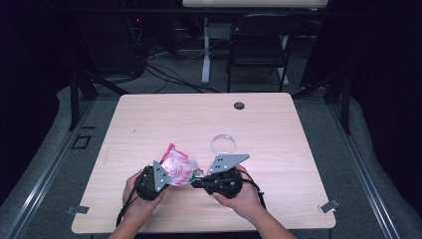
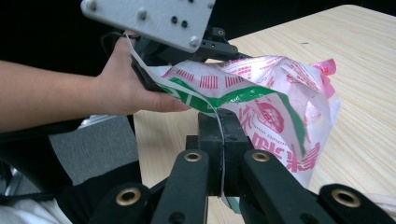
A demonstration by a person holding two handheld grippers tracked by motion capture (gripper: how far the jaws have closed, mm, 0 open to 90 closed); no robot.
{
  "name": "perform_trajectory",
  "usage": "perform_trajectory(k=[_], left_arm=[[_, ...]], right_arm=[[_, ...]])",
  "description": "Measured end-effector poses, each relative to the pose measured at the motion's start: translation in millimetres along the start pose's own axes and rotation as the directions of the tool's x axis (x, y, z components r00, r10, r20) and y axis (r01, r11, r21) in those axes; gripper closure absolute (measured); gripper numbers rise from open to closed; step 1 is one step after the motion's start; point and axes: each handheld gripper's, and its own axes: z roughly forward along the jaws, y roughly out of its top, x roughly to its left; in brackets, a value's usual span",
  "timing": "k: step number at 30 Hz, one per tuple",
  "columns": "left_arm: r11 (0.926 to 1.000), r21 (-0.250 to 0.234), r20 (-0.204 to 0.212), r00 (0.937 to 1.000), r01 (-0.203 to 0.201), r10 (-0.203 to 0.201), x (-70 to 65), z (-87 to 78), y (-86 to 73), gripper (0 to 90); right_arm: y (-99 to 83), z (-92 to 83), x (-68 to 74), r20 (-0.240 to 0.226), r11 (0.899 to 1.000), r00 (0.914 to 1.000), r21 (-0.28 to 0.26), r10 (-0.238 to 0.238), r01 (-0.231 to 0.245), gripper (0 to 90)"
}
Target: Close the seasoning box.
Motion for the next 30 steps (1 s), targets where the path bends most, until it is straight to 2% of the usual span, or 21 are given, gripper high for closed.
perform_trajectory(k=[5,9,12,14,22,30], left_arm=[[0.9989,0.006,-0.017,0.9988,-0.046,0.046,-0.5,-0.1,5.3,60.7],[0.998,0.001,-0.033,0.9975,-0.062,0.062,-0.1,0.9,10.7,60.8],[0.9952,-0.001,-0.054,0.9938,-0.098,0.097,-0.8,1.9,17.3,60.8],[0.995,-0.003,-0.057,0.9934,-0.1,0.1,-1.2,2.3,18.5,60.8],[0.9879,-0.005,-0.08,0.9848,-0.155,0.154,-5.2,4.9,31.1,60.9],[0.9816,-0.004,-0.091,0.9776,-0.191,0.19,-9.4,8.8,37.6,61.1]], right_arm=[[-0.2,-5.6,-5.2,0.009,0.999,0.9994,-0.015,0.033,-0.032,90.0],[-0.3,-8.5,-8.3,0.015,0.998,0.9984,-0.025,0.054,-0.053,90.0],[-0.2,-12.0,-11.1,0.017,0.997,0.9971,-0.037,0.074,-0.073,90.0],[-0.2,-14.5,-12.9,0.021,0.996,0.9963,-0.043,0.084,-0.083,90.0],[-0.7,-25.5,-19.5,0.037,0.989,0.9902,-0.071,0.134,-0.131,90.0],[-1.6,-32.7,-24.3,0.065,0.989,0.9893,-0.073,0.131,-0.126,90.0]])
